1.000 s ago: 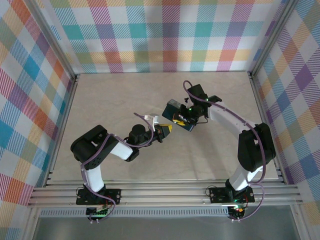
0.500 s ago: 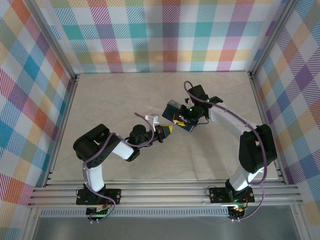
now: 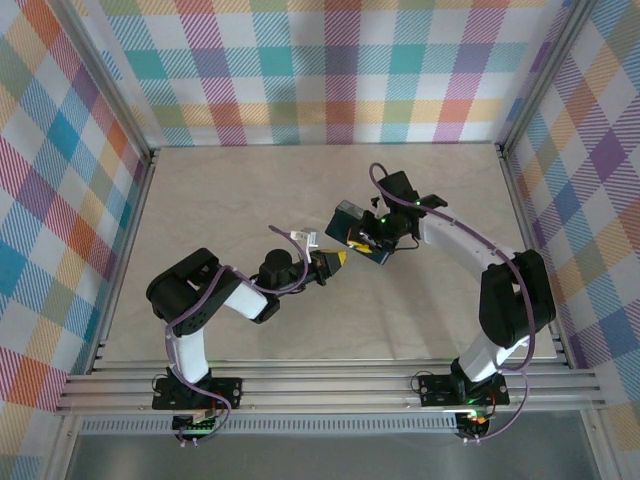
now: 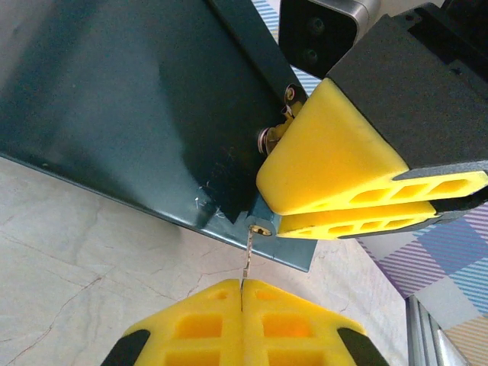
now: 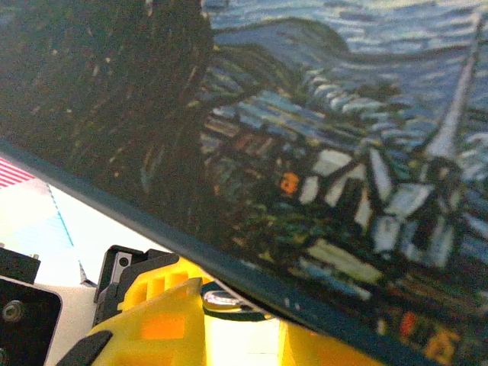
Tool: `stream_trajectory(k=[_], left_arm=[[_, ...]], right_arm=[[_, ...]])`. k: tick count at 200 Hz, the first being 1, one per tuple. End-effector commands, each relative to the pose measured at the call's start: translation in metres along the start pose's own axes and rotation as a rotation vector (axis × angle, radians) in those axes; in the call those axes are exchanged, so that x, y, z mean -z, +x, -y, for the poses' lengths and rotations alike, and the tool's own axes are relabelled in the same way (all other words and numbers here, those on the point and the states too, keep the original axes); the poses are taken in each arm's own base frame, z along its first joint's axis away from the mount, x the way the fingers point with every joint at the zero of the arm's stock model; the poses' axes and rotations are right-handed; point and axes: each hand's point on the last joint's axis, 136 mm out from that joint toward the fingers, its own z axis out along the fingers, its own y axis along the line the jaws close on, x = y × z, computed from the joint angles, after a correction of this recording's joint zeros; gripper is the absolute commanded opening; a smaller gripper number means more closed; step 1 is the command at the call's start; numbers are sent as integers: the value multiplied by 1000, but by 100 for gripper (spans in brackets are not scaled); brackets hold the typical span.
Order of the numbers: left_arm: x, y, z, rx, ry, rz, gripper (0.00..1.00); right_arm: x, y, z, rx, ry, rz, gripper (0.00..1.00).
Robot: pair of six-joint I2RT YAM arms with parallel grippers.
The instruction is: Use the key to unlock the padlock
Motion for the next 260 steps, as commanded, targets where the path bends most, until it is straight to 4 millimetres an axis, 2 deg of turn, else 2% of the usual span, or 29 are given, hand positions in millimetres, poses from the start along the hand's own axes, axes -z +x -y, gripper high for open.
stream_trajectory(k=[1, 73, 152, 197, 260], left_arm=[[-4, -18, 23, -18, 84, 49, 0], [-4, -25, 29, -15, 100, 65, 0], [-6, -28, 13, 24, 97, 52, 0], [-10, -29, 13, 31, 114, 43, 0], [-11, -29, 23, -82, 114, 61, 0]], right_arm=[[10, -1, -13, 37, -63, 13, 0], [8, 3, -12, 50, -74, 0, 0], [16, 24, -24, 145, -163, -87, 0], [15, 30, -26, 151, -191, -117, 0], [15, 33, -24, 91, -150, -169, 0]])
